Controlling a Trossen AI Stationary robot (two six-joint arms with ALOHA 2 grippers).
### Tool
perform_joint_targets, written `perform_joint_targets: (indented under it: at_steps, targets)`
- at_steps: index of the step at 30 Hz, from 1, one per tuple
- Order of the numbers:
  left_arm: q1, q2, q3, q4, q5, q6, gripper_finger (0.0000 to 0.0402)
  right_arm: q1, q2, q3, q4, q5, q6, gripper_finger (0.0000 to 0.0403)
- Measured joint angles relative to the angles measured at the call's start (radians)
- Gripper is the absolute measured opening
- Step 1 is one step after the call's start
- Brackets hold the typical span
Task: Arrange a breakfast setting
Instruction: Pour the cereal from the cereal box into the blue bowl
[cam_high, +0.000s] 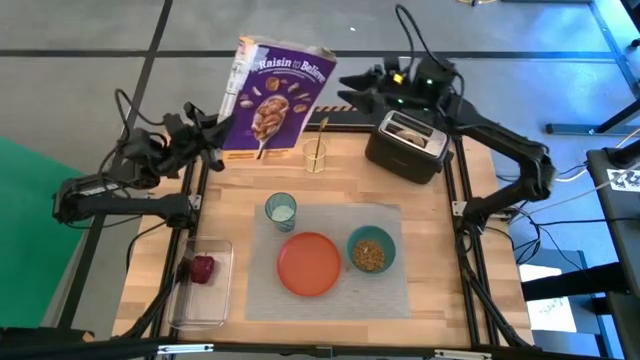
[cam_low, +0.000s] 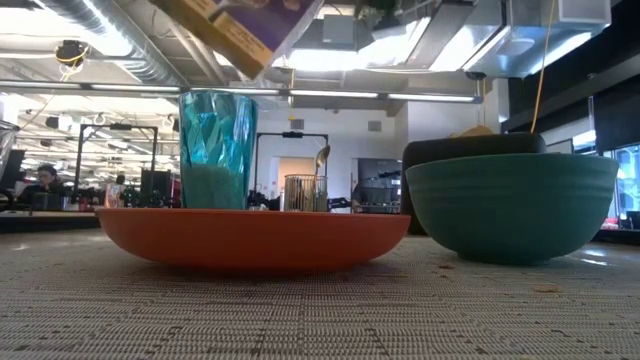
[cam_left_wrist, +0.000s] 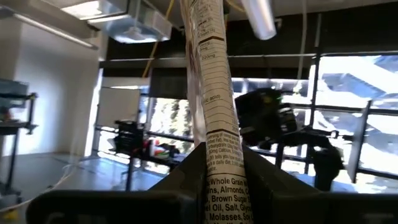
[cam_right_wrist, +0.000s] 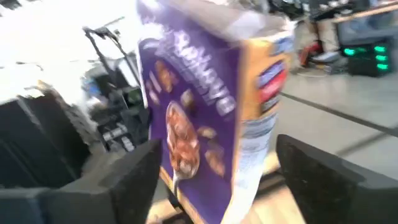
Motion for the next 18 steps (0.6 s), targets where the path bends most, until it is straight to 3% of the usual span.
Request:
perform_joint_targets:
  at_steps: [5, 11, 15, 18]
  targets:
    - [0.000, 0.000, 0.000, 0.011, 0.103, -0.004, 0.0062, 0.005, 0.087, 0.001, 0.106, -0.053, 0.009, 0.0346]
    - [0.000, 0.026, 0.000, 0.007, 0.144, -0.022, 0.0062, 0.004, 0.124, 0.001, 0.218, -0.137, 0.009, 0.0322]
    - [0.000, 0.043, 0.000, -0.001, 0.140, -0.027, 0.0062, 0.004, 0.126, 0.001, 0.214, -0.178, 0.000, 0.0256]
    - [0.000, 0.057, 0.000, -0.008, 0.123, -0.055, 0.0062, 0.004, 0.127, 0.001, 0.212, -0.237, -0.003, 0.0161]
